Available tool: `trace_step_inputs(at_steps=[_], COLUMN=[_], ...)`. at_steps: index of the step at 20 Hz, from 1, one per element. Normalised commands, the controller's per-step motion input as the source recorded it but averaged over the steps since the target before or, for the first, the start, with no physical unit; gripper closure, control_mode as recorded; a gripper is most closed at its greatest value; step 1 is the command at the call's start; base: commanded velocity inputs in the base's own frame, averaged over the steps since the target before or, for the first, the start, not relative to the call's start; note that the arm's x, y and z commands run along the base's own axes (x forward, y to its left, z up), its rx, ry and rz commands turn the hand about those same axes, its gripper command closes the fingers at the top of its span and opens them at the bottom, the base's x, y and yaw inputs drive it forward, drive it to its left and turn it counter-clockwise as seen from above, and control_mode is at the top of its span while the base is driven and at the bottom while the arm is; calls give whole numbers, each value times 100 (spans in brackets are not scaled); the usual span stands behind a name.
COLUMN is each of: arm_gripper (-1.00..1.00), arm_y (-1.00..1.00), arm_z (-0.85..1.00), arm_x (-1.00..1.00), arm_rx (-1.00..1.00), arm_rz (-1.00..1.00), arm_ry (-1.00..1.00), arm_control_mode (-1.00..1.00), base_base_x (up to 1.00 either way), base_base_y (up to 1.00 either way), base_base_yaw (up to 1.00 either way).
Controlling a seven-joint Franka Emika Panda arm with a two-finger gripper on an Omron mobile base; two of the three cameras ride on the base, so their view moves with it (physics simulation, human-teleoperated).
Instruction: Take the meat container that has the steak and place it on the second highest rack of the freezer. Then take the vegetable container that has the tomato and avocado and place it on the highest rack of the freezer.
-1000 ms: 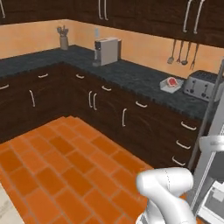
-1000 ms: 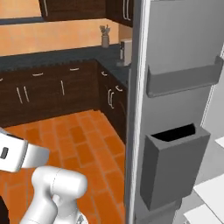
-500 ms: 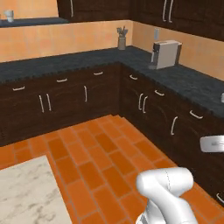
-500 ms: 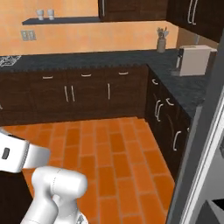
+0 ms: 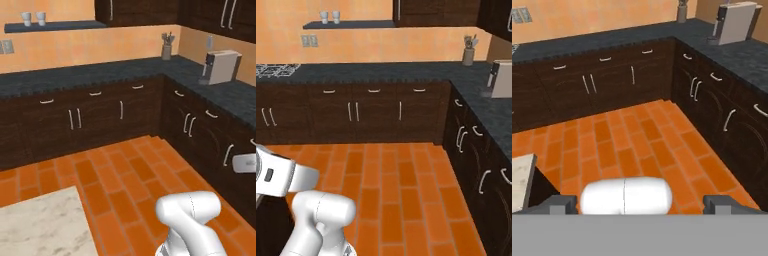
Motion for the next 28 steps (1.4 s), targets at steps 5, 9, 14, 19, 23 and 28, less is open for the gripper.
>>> trace_step_inputs(at_steps=[5, 9, 14, 19, 23, 28], arm_gripper=[-100, -100, -100, -100, -100, -100], arm_y=[0, 0, 0, 0, 0, 0], arm_z=[0, 0, 0, 0, 0, 0], arm_x=[0, 0, 0, 0, 0, 0], arm_rx=[0, 0, 0, 0, 0, 0], arm_rz=[0, 0, 0, 0, 0, 0], arm_ry=[0, 0, 0, 0, 0, 0], arm_control_mode=[100, 100, 100, 100, 100, 100], base_base_x=[100, 100, 100, 97, 60, 43], base_base_y=[32, 0, -4, 0, 0, 0], base_base_yaw=[-9, -2, -33, -59, -74, -81])
